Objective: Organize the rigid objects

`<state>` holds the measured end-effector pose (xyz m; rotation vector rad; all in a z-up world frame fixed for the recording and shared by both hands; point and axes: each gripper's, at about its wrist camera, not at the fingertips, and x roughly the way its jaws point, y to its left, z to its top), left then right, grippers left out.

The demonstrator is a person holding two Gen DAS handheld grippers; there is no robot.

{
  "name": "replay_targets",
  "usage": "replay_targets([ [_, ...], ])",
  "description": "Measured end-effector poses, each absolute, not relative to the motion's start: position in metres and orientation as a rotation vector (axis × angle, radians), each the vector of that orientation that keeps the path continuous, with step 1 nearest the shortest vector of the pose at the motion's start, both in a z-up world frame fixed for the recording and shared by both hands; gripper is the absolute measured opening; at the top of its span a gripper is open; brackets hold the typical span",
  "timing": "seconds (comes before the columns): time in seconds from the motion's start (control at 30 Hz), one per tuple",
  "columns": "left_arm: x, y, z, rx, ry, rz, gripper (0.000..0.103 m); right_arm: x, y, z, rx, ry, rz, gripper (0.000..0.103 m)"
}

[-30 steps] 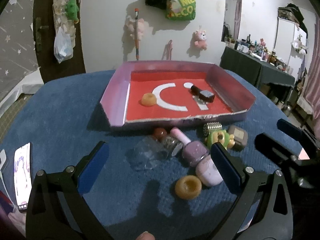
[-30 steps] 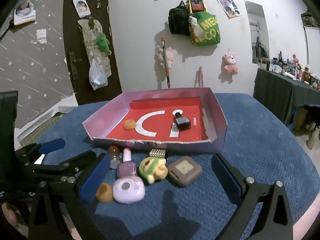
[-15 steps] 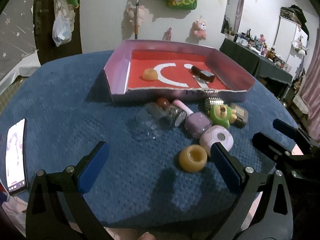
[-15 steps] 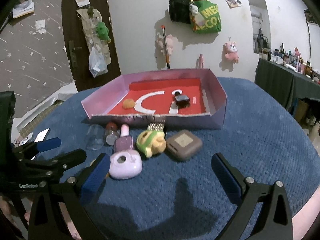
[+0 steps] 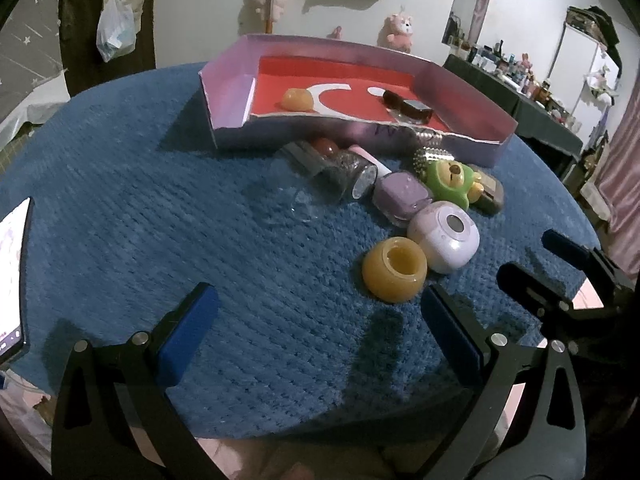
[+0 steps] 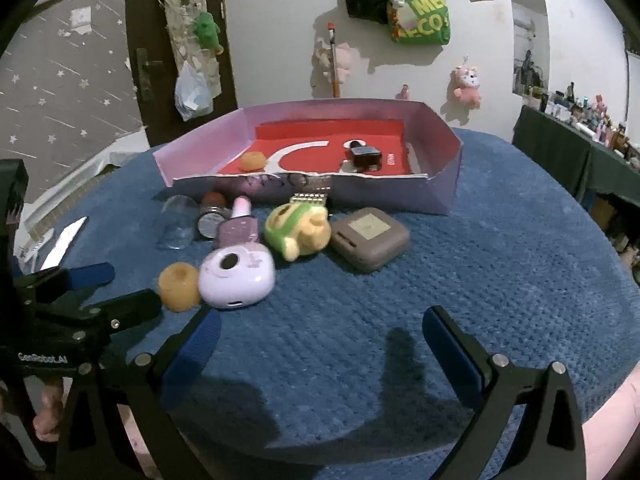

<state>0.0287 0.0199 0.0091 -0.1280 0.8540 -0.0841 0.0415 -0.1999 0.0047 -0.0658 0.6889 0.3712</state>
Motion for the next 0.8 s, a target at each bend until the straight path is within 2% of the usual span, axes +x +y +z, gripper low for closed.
replay_targets([
  [0.13, 0.03, 0.015, 0.008, -0.104, 0.846, -0.087, 0.103, 0.046, -0.204, 0.003, -0.031, 0.711, 0.373, 0.103],
  [0.27, 0.031, 0.007, 0.007, -0.068, 0.837, -0.09, 0.103, 0.051, -0.204, 0.001, -0.024, 0.728, 0.385, 0.094],
  [0.7, 0.041, -0.006, 0.005, -0.011, 0.81, -0.08, 0.102, 0.087, -0.215, -0.003, -0.082, 0.737, 0.279, 0.084],
  [0.8, 0.043, -0.006, 0.005, -0.01, 0.805, -0.081, 0.096, 0.097, -0.21, -0.004, -0.105, 0.738, 0.272, 0.083],
])
